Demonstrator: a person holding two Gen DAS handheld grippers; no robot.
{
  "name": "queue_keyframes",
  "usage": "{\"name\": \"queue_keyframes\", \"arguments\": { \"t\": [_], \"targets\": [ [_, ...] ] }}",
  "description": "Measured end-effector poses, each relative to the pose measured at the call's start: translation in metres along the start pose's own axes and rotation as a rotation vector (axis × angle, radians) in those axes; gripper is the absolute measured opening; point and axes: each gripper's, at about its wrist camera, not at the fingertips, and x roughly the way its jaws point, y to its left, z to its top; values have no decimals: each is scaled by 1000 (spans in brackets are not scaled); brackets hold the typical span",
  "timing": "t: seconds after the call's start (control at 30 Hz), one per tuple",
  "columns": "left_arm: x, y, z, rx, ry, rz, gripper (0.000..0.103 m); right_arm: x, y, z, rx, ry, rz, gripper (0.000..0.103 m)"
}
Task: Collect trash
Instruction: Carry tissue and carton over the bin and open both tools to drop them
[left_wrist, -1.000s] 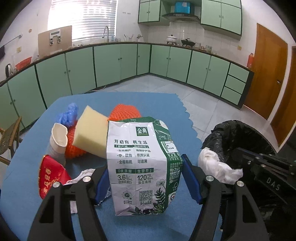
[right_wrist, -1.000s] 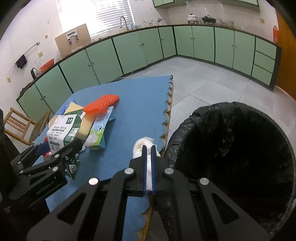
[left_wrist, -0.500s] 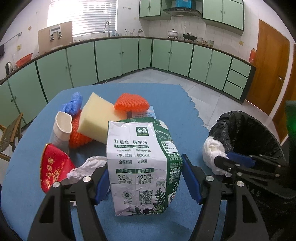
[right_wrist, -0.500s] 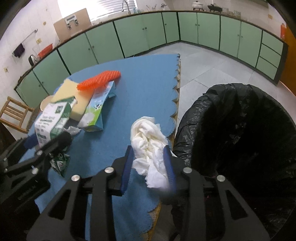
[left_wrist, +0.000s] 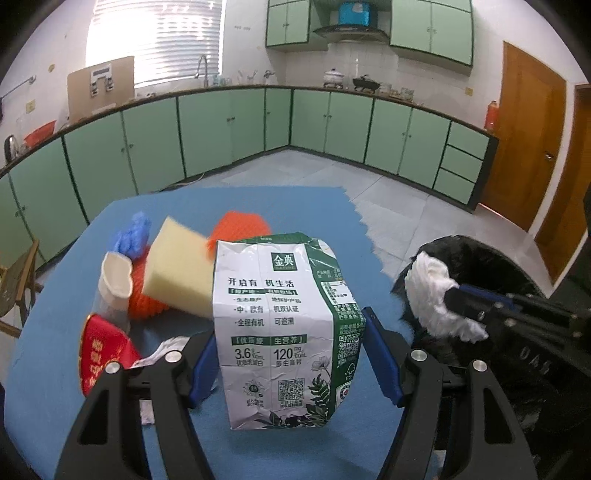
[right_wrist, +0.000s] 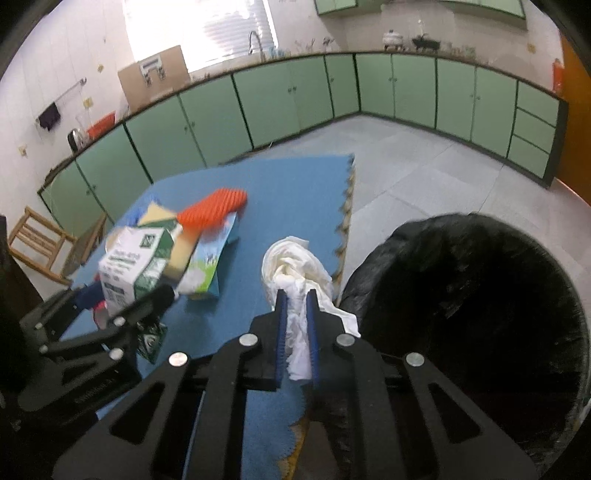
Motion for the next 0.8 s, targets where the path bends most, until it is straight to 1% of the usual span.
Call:
{"name": "queue_keyframes", "arguments": {
  "t": [0.17, 0.4, 0.5, 0.67, 0.8],
  "targets": [
    [-6, -30, 10, 27, -32, -58, 69, -27, -26, 4, 22, -45, -64, 9],
    [-3, -83, 21, 69, -61, -157, 69, -48, -74, -4, 66, -46, -173, 9],
    [3, -107, 23, 85, -55, -200, 69, -56, -96, -10, 87, -48, -218, 9],
    [16, -143, 22, 108, -42, -258, 69, -64, -126, -19, 128, -44, -270, 9],
    [26, -163, 18, 117, -26, -282, 69, -69, -146, -25, 152, -44, -300, 9]
  ]
}}
